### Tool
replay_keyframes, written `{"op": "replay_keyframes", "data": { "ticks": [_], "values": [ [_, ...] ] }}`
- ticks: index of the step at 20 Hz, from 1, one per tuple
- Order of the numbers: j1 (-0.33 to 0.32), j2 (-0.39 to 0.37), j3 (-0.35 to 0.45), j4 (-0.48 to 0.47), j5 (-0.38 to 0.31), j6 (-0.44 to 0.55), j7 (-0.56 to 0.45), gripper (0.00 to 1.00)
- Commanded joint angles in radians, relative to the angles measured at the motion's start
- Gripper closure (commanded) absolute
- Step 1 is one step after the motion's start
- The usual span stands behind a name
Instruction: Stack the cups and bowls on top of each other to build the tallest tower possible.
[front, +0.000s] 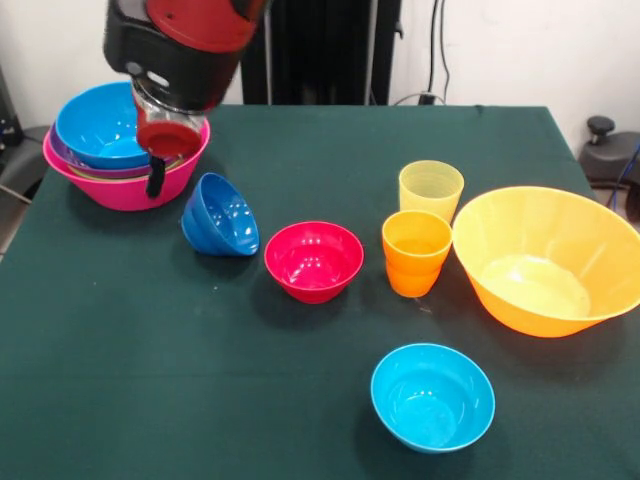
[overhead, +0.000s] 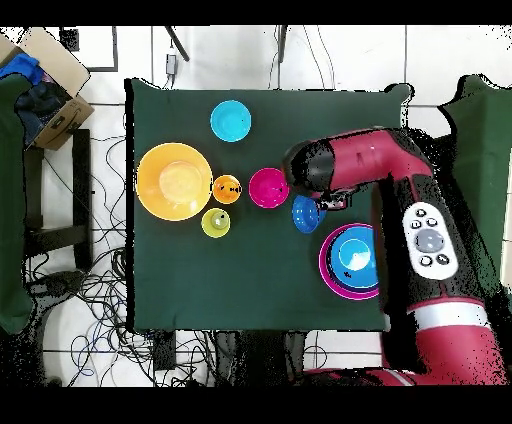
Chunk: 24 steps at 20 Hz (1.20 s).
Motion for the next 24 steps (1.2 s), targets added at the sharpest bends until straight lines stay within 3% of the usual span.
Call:
{"op": "replay_keyframes", "data": {
  "ticks": [1,4,8,10,12,14,18,22,24],
  "values": [
    [-0.096,-0.026,0.027,0.116,0.214,0.127,0.063,0.00],
    [-0.136,-0.030,0.051,0.172,0.247,0.046,0.025,0.00],
    [-0.246,-0.060,0.142,0.287,0.315,-0.097,-0.073,0.00],
    [-0.335,-0.052,0.226,0.357,0.346,-0.202,-0.137,0.00],
    [-0.466,0.002,0.359,0.439,0.349,-0.355,-0.246,0.00],
    [-0.547,0.062,0.430,0.466,0.331,-0.389,-0.312,0.00],
    [-0.642,0.146,0.510,0.523,0.372,-0.373,-0.223,0.00],
    [-0.751,0.241,0.578,0.628,0.399,-0.442,-0.116,0.00],
    [-0.788,0.276,0.590,0.681,0.373,-0.509,-0.067,0.00]
  ]
}}
